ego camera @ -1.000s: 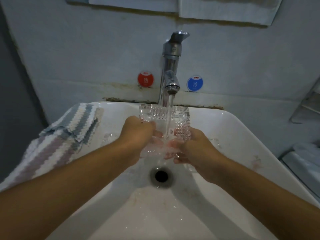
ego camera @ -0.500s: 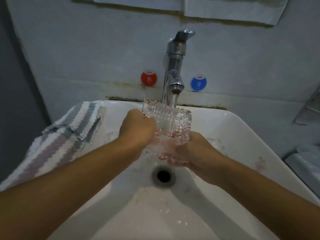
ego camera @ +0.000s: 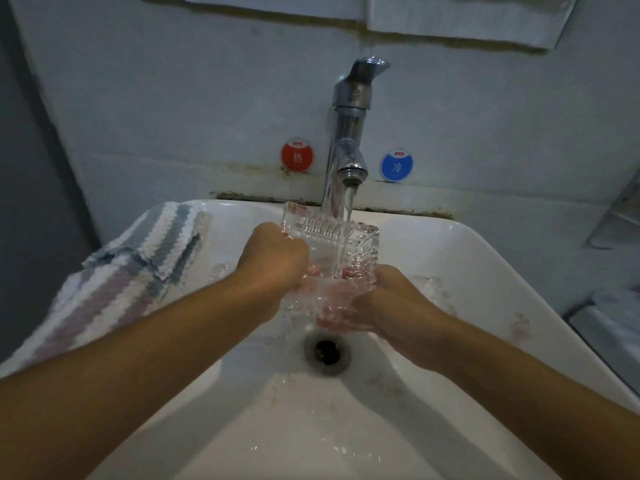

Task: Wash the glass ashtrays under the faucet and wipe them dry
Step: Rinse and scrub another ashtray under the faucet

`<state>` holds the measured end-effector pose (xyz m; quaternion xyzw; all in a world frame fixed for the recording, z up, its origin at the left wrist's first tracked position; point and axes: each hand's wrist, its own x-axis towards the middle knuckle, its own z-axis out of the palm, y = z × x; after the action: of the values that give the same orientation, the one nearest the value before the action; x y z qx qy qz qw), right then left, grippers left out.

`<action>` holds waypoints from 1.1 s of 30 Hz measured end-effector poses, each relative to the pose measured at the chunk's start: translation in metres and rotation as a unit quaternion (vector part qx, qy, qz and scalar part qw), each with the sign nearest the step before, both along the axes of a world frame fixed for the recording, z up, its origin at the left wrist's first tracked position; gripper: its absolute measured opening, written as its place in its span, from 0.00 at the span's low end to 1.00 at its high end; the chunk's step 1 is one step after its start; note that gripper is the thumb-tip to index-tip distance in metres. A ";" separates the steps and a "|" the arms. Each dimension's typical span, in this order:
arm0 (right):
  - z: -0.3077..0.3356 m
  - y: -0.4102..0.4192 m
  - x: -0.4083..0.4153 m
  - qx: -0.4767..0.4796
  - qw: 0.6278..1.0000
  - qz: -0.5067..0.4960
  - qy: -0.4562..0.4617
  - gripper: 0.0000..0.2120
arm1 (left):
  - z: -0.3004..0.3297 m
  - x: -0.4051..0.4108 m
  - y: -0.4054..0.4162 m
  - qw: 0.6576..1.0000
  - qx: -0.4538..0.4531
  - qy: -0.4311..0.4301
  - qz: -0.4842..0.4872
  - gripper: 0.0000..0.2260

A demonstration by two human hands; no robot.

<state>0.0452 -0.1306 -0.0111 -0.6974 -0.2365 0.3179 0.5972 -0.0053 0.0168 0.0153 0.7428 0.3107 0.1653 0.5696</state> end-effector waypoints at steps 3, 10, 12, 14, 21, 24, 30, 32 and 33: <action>0.002 0.000 -0.001 -0.006 0.997 -0.076 -0.024 0.06 | -0.002 0.000 -0.003 1.000 -0.017 0.004 -0.006 0.11; 0.011 -0.003 -0.001 0.001 1.000 0.015 -0.018 0.11 | -0.001 -0.001 -0.001 1.000 -0.011 -0.001 -0.017 0.13; 0.011 -0.004 0.000 -0.001 1.000 0.009 -0.006 0.13 | -0.001 0.001 0.003 1.000 -0.011 -0.003 -0.014 0.13; 0.007 -0.003 0.003 0.008 1.000 0.002 0.019 0.16 | -0.002 0.002 0.004 1.000 -0.005 -0.005 -0.014 0.11; 0.006 0.000 -0.005 -0.044 0.987 -0.141 -0.057 0.09 | -0.008 0.002 -0.003 0.999 -0.027 -0.013 -0.029 0.06; 0.002 0.000 0.001 -0.097 0.968 -0.219 -0.079 0.11 | -0.009 -0.002 -0.010 0.998 -0.036 -0.019 -0.056 0.05; 0.007 0.000 -0.005 -0.088 0.987 -0.117 -0.068 0.03 | -0.010 -0.005 -0.007 0.998 -0.039 -0.015 -0.057 0.11; 0.014 0.001 -0.013 -0.057 0.992 -0.088 -0.066 0.05 | -0.008 -0.005 -0.008 0.998 -0.042 -0.014 -0.050 0.12; 0.016 0.001 -0.015 -0.054 0.992 -0.091 -0.071 0.07 | -0.008 -0.004 -0.008 0.998 -0.042 -0.011 -0.046 0.13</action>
<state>0.0303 -0.1296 0.0045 -0.7683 -0.1962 0.2244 0.5665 -0.0097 0.0091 0.0072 0.7299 0.2768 0.1337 0.6105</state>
